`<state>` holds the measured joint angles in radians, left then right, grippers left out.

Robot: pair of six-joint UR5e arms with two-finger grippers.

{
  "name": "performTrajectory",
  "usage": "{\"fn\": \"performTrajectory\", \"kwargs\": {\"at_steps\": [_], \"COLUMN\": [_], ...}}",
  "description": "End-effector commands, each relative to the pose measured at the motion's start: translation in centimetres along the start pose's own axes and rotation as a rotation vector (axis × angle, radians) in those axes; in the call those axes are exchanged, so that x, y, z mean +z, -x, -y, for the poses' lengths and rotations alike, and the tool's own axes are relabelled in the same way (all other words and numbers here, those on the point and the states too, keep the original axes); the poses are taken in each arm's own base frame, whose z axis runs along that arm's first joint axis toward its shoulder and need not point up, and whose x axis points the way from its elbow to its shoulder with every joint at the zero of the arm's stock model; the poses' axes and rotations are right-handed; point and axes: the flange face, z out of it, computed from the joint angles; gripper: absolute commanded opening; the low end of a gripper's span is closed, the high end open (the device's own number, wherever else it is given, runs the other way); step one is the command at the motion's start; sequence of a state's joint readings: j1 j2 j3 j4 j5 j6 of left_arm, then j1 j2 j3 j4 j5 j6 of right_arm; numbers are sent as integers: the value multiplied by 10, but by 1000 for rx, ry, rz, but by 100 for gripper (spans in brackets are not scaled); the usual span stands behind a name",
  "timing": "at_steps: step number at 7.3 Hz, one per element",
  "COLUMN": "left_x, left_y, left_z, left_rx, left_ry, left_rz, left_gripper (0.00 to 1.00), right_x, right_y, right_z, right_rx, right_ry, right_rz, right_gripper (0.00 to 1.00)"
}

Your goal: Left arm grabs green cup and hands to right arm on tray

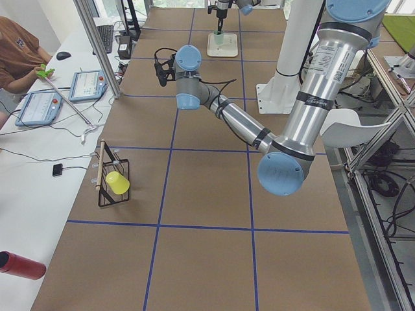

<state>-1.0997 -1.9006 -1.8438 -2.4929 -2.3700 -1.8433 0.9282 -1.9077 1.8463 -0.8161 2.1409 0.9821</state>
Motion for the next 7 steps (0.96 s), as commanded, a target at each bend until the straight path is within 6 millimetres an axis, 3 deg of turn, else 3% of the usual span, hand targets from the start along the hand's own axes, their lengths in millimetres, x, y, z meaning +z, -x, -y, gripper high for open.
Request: {"fn": "performTrajectory", "kwargs": {"at_steps": [1,2,3,4,5,6,7], "left_x": [0,0,1,0,-5,-16,-29], "left_y": [-1,-1,-1,0,4,33,77], "left_z": [0,0,-1,2,7,19,31], "left_rx": [2,0,1,-10,31,84,168], "left_ry": [0,0,2,-6,-18,-45,-66], "left_rz": [-2,-1,0,9,15,54,120], "left_gripper": [100,100,100,100,100,100,100], "right_x": [4,3,2,-10,-35,-60,-79], "right_y": [-6,-6,-6,-3,-2,-6,-23], "right_z": [1,1,0,1,10,19,28], "right_rx": [7,10,19,18,28,55,11], "right_ry": [-10,-11,-12,-23,-63,-68,-97], "right_rz": [-16,-15,-13,7,36,91,100], "right_gripper": [11,49,95,100,100,100,100]}}
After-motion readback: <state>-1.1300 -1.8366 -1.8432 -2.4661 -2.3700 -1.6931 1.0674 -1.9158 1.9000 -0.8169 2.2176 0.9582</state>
